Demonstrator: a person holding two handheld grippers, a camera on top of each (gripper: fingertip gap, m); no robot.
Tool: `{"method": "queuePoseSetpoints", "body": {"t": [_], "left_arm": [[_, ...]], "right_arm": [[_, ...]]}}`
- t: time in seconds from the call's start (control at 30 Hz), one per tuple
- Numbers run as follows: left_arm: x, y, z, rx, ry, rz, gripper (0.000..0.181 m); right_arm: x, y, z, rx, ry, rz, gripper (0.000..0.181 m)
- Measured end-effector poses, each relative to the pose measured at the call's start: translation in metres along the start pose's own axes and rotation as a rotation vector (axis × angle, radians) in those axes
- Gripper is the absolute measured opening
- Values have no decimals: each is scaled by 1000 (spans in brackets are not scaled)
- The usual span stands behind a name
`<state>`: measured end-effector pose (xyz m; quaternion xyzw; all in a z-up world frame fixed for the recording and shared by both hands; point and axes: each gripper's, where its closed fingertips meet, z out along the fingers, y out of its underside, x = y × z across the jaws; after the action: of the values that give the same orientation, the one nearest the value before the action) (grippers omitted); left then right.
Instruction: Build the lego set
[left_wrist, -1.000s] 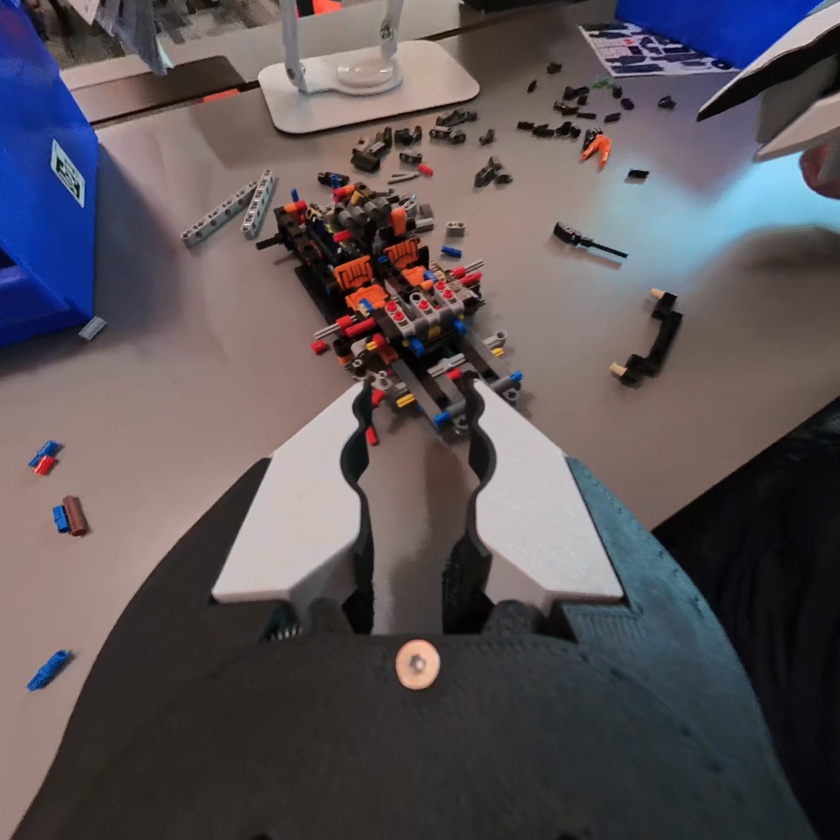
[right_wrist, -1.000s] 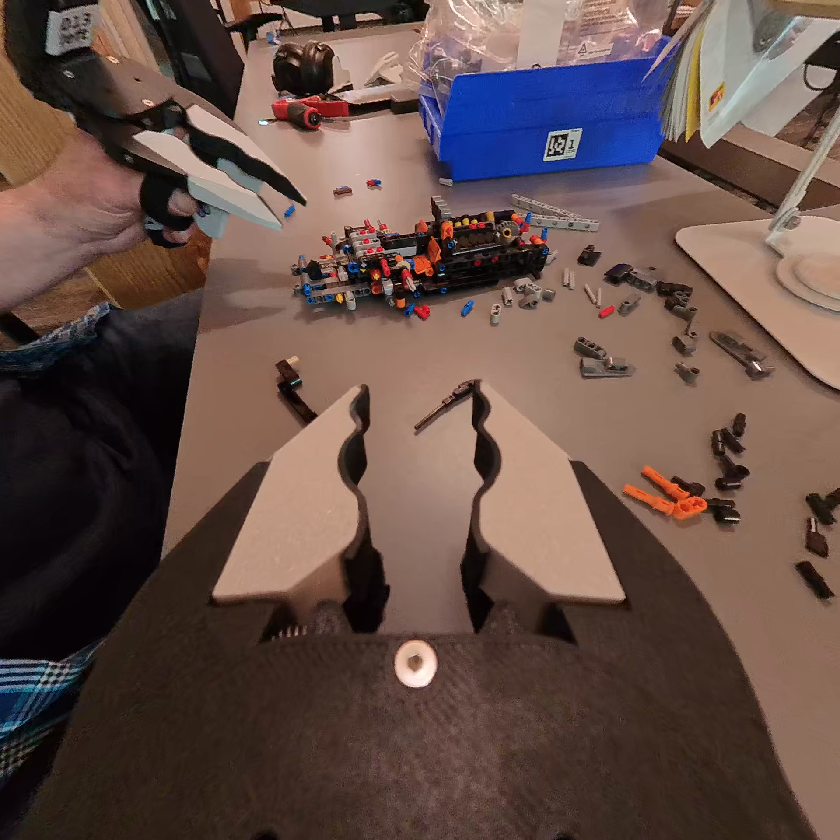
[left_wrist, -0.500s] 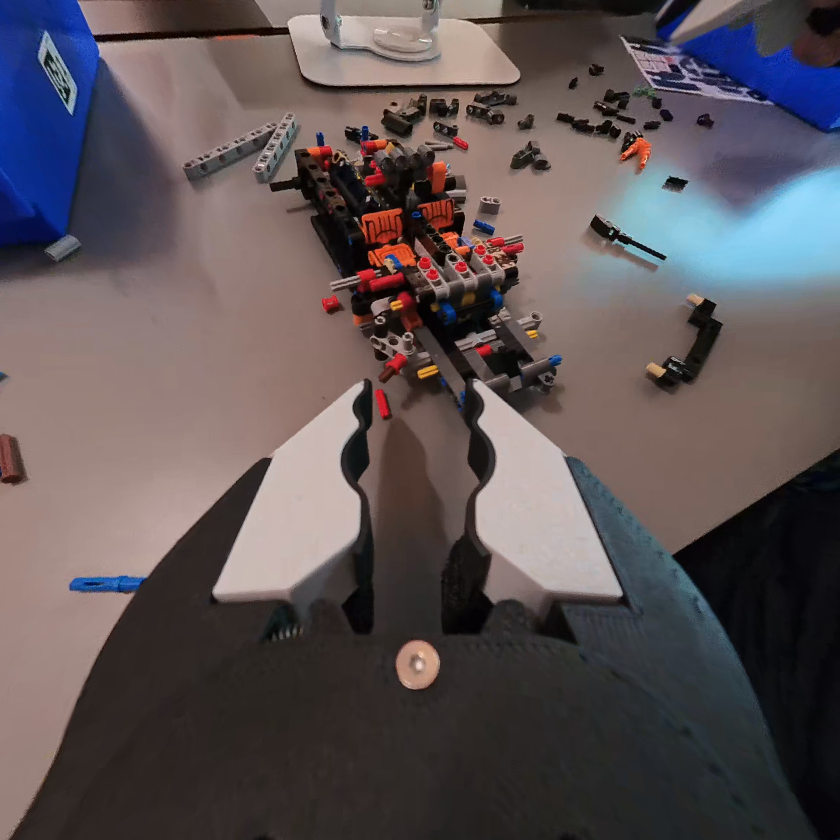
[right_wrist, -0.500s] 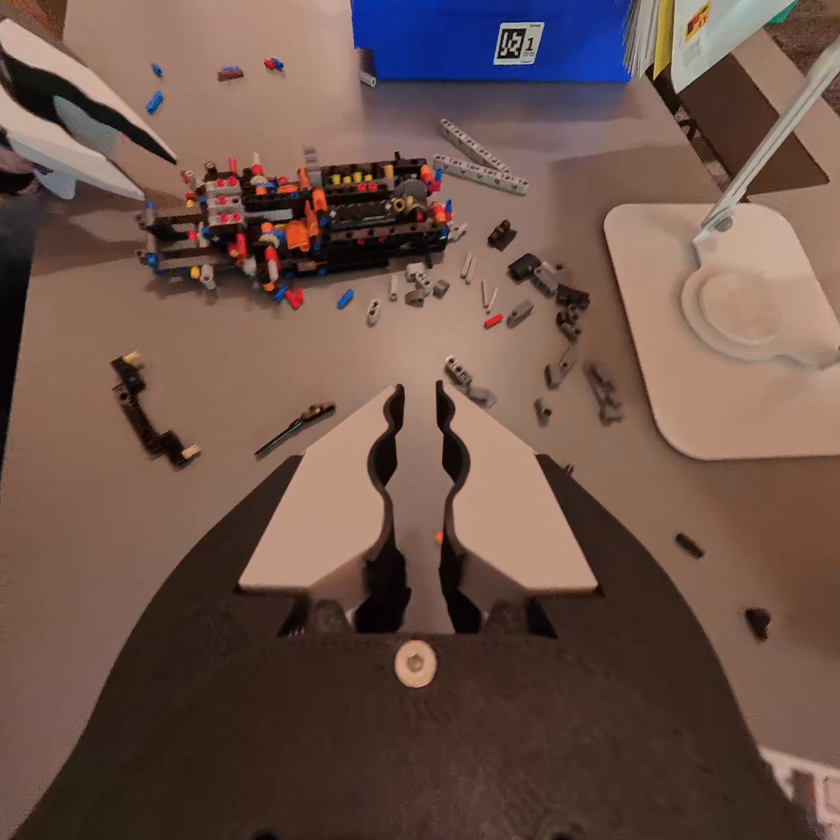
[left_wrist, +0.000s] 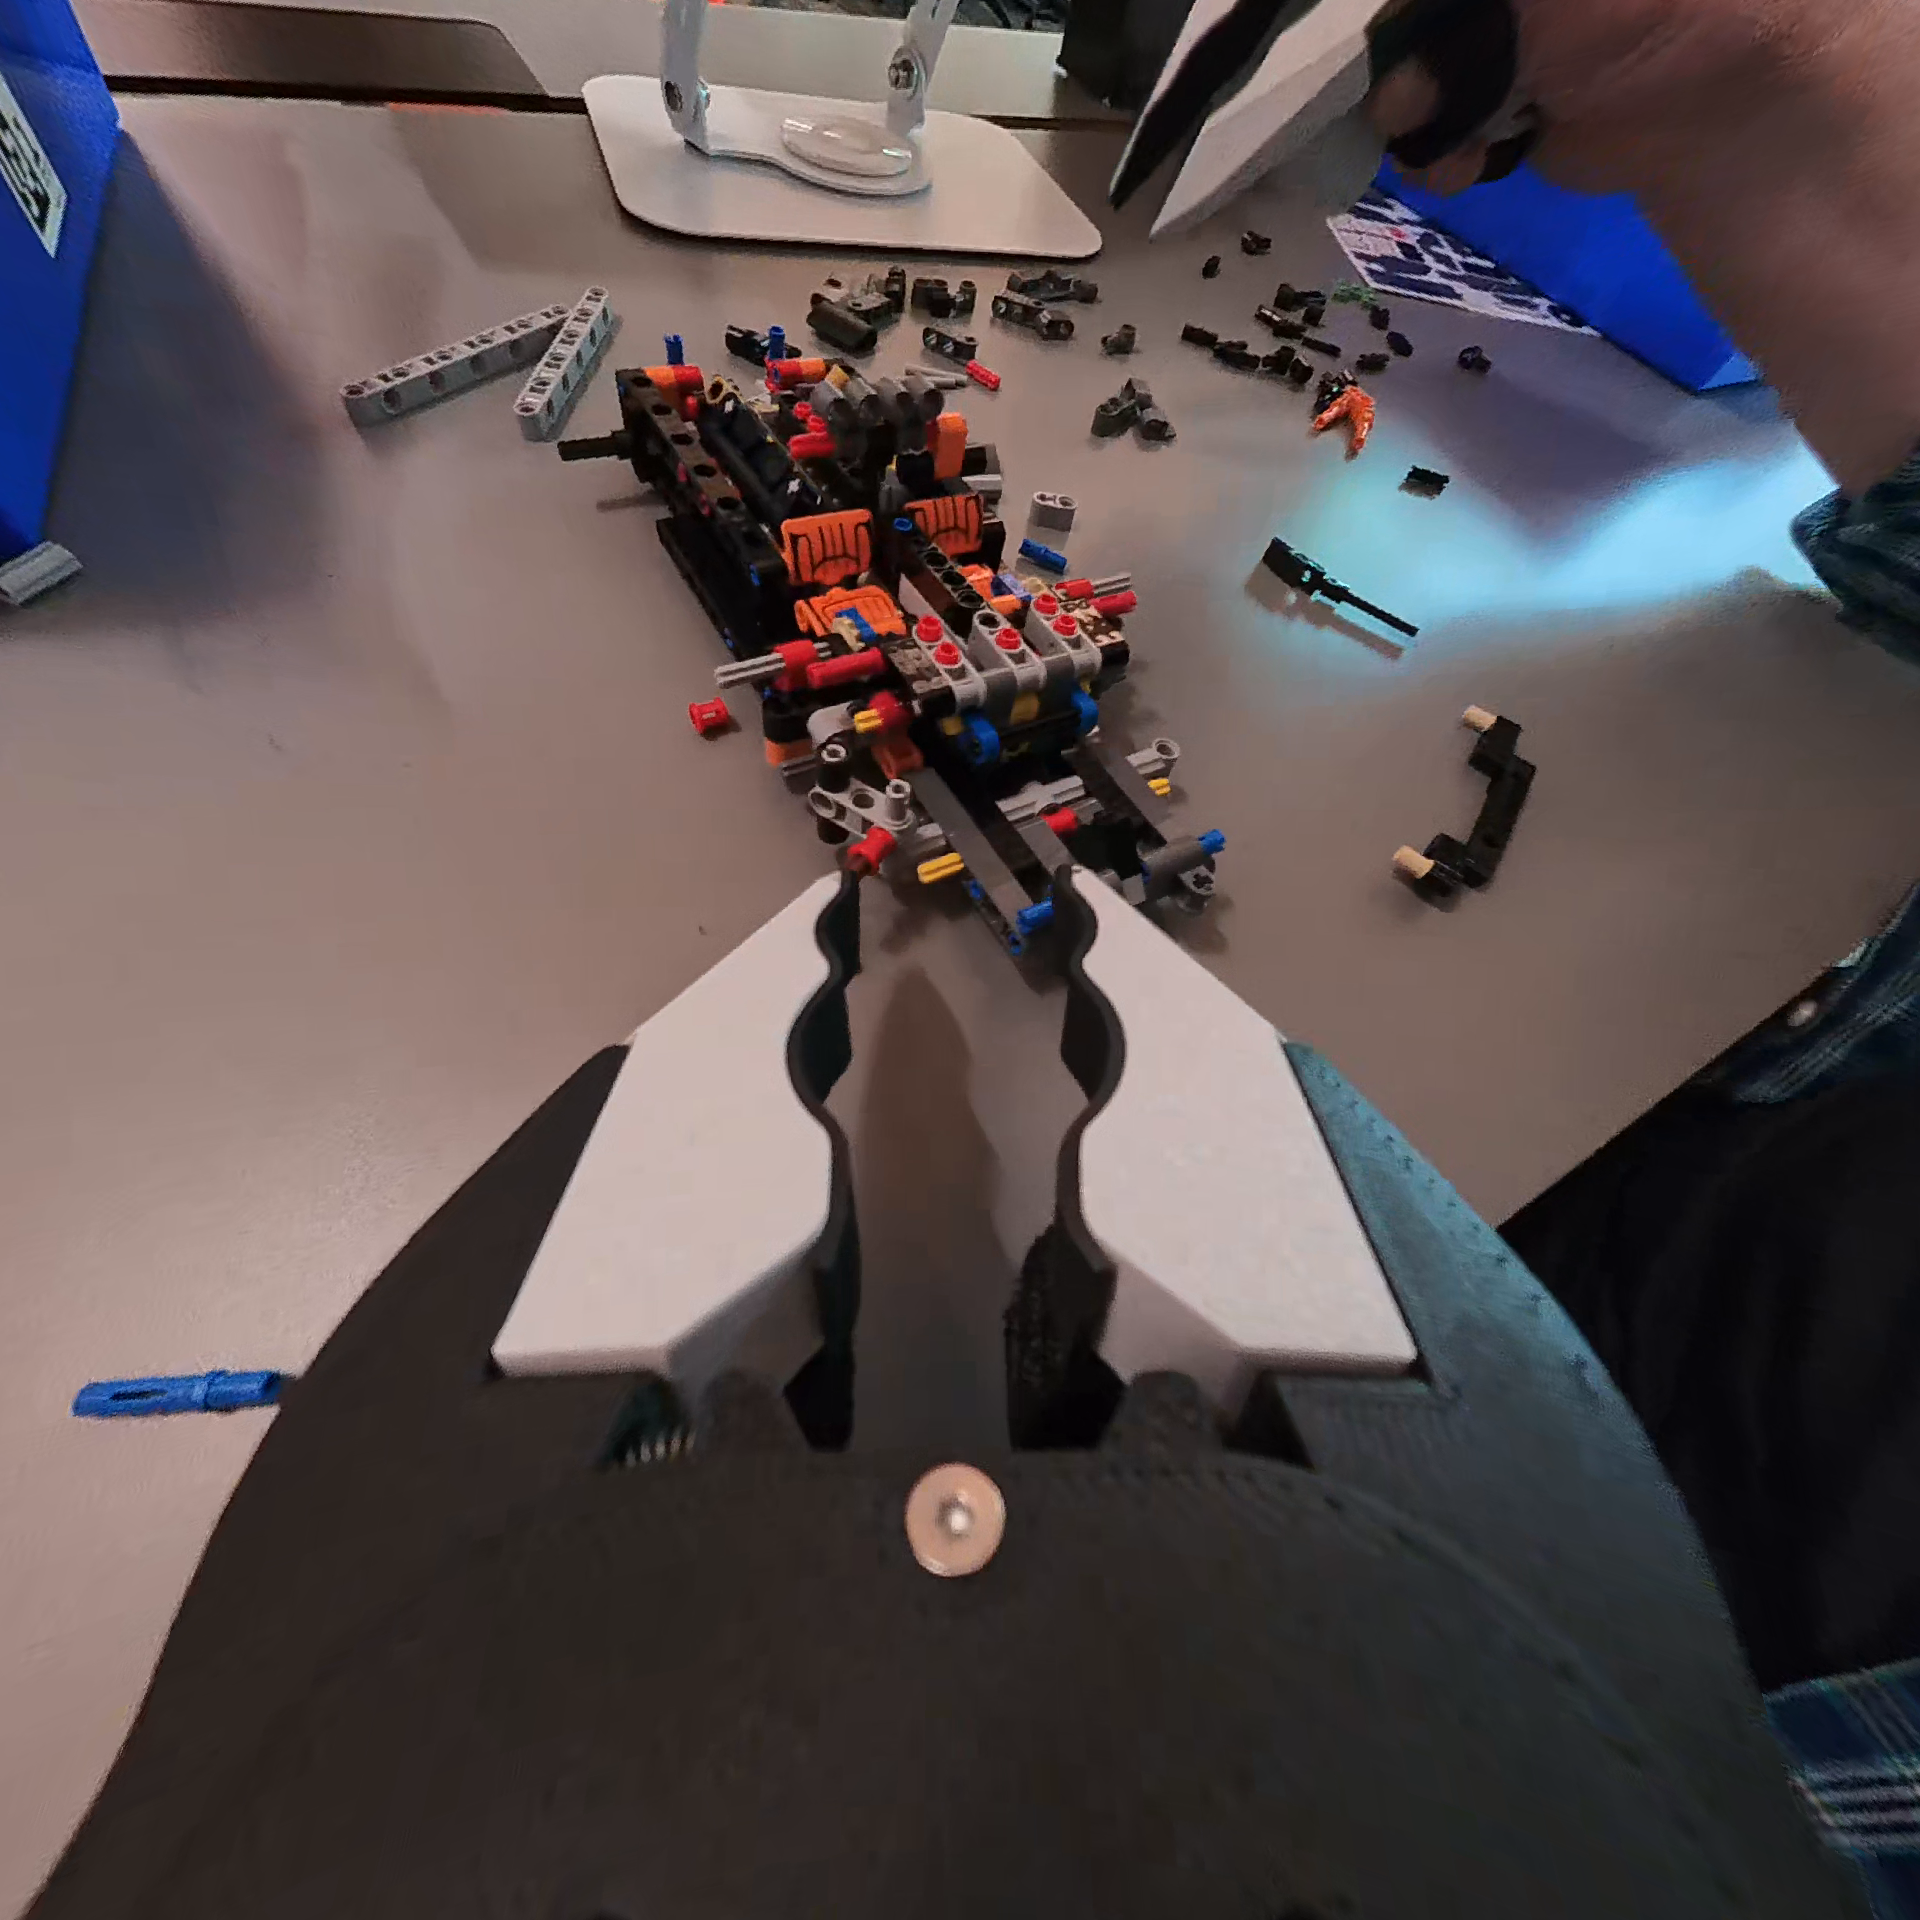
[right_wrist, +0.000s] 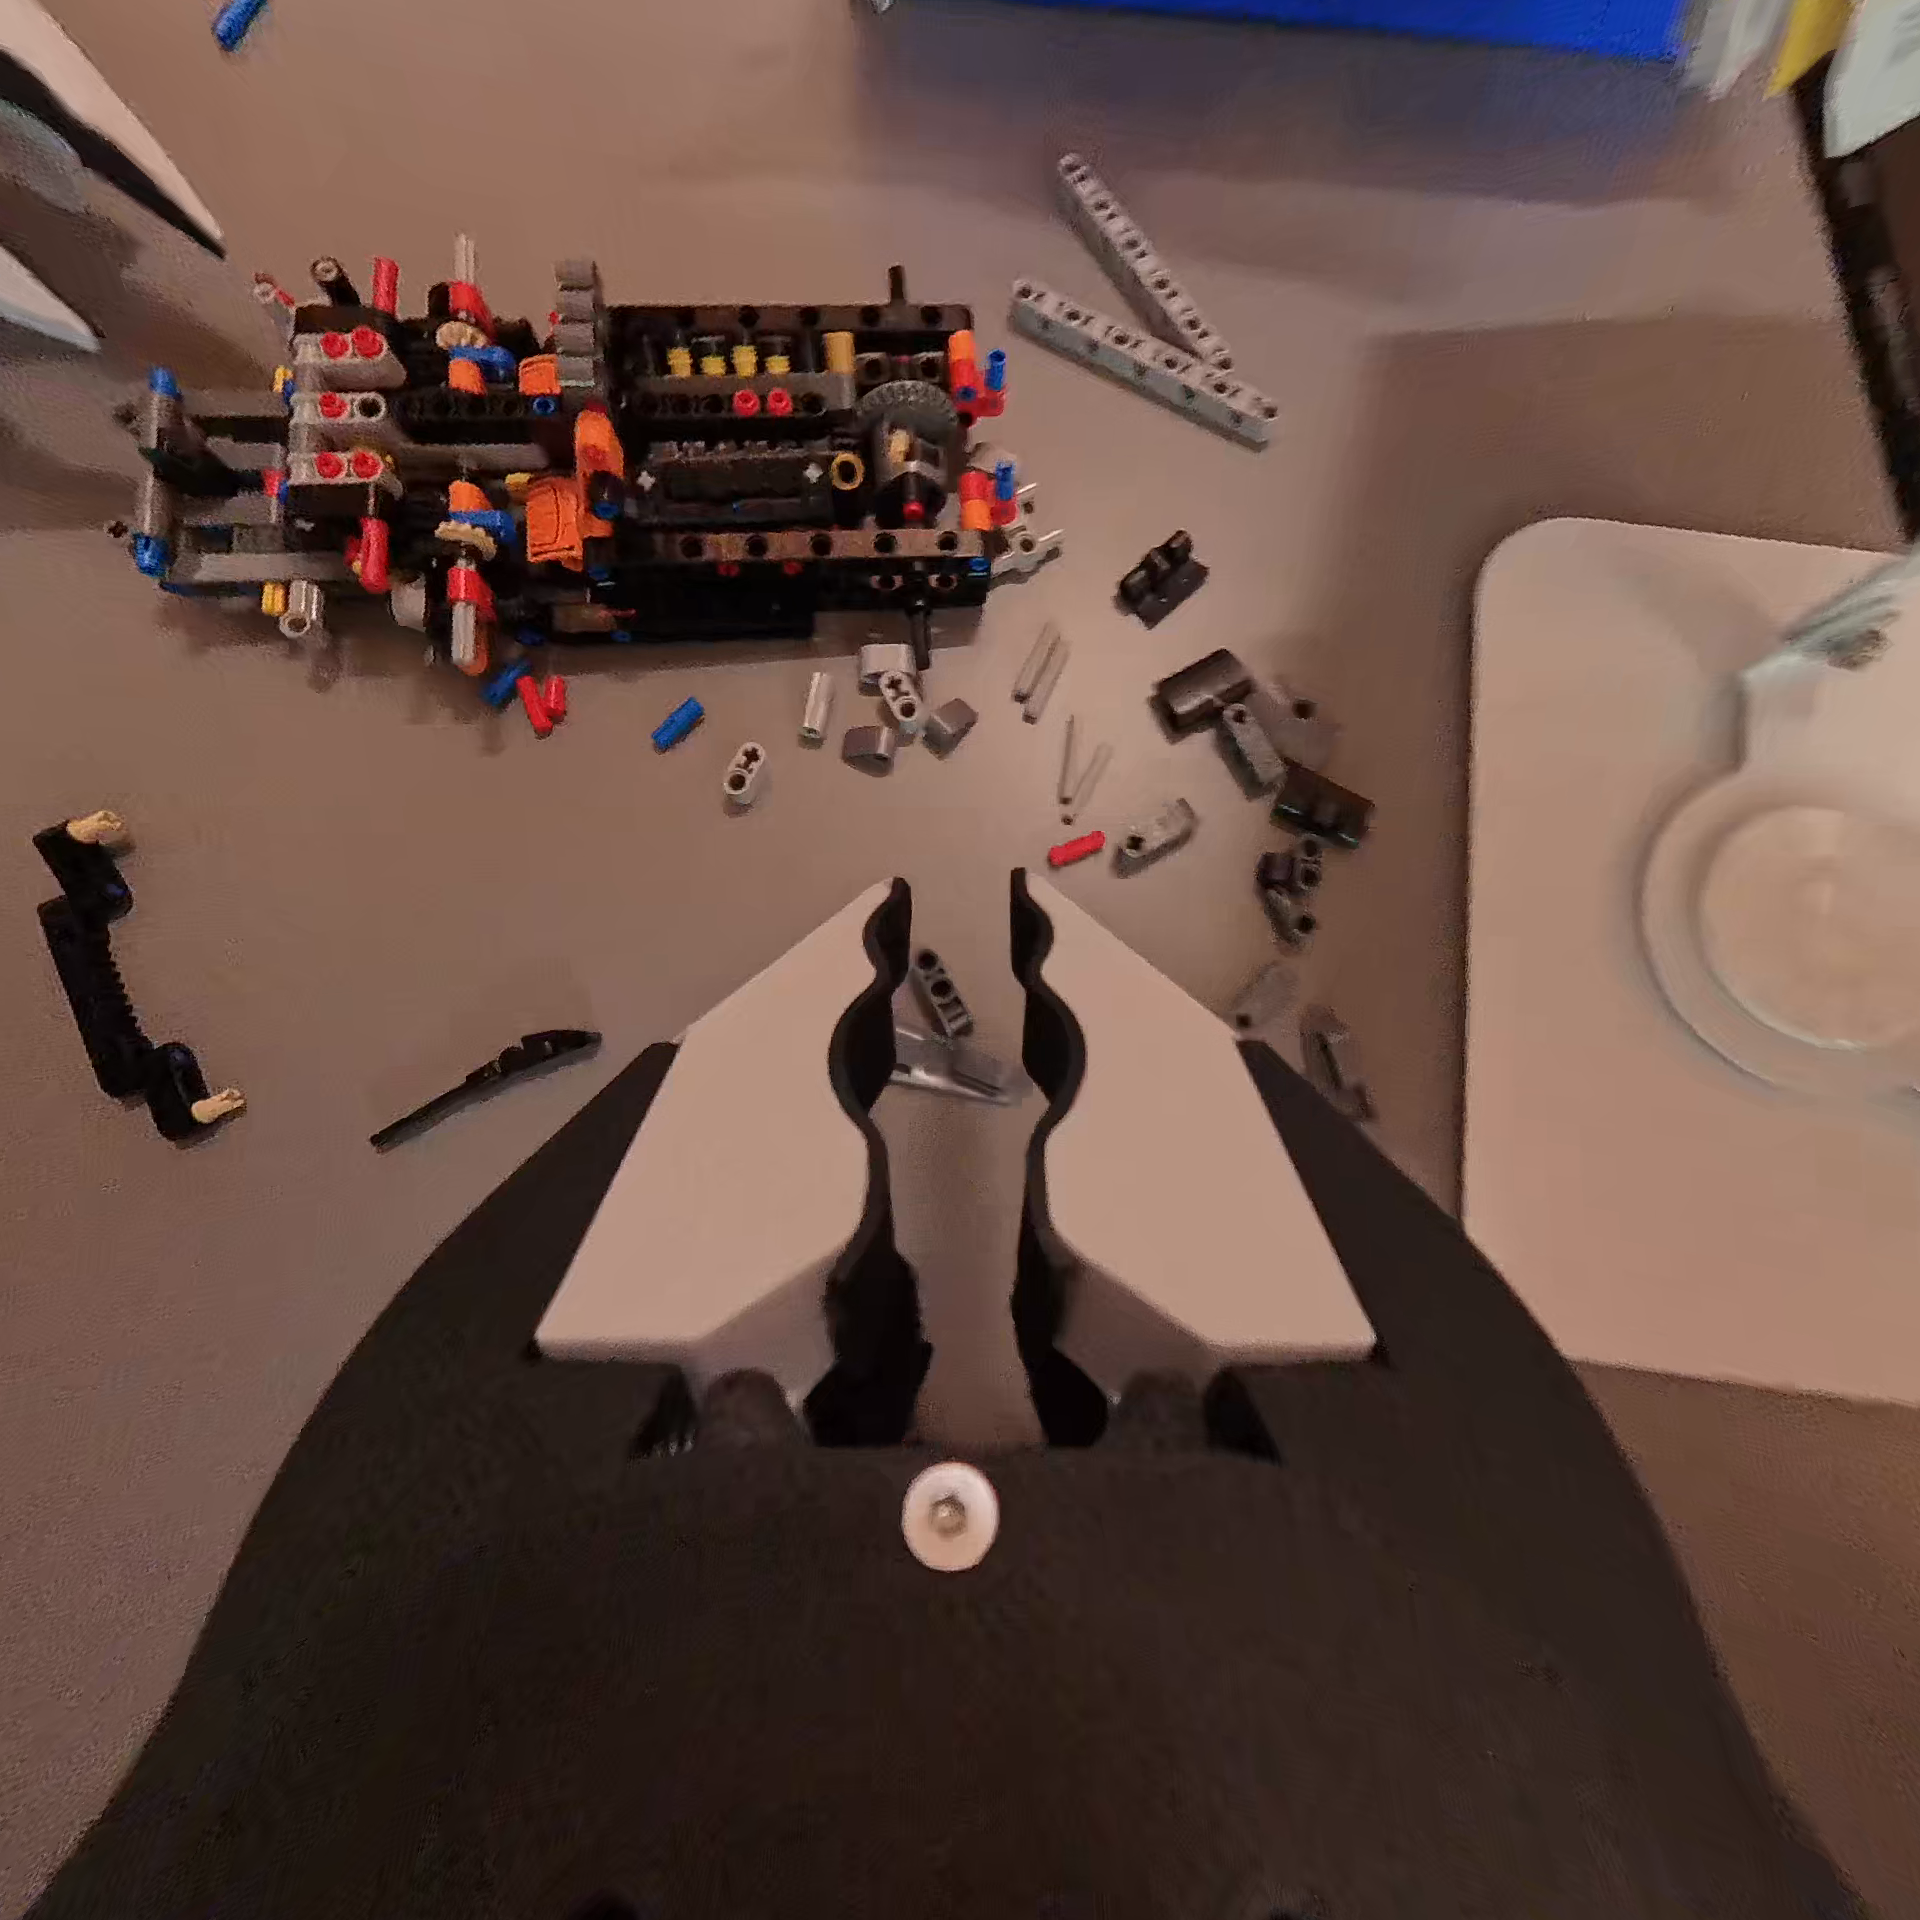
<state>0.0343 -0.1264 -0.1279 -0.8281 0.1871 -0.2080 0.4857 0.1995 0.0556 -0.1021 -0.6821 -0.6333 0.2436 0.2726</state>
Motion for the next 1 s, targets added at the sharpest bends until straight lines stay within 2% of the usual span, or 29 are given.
{"method": "queuePoseSetpoints", "body": {"t": [0.13,0.27,0.43,0.6,0.7,0.8,1.0], "left_arm": [[0,0,0,0,14,-15,37],[0,0,1,-5,17,-24,38],[5,-2,5,-18,26,-43,47],[10,-12,18,-89,-7,-19,72],[10,-4,24,-167,-68,-10,88],[15,3,22,-196,-142,30,89],[24,22,28,-274,-184,55,71]], "right_arm": [[-15,0,30,-37,-84,-28,20],[-17,-3,56,-70,-94,-77,18],[-28,-17,66,-49,-155,-93,14],[-40,-20,77,-78,-212,-72,10],[-50,-25,83,-70,-246,-75,11],[-51,-30,83,-51,-244,-77,12],[-52,-32,85,-11,-270,-56,14]]}}
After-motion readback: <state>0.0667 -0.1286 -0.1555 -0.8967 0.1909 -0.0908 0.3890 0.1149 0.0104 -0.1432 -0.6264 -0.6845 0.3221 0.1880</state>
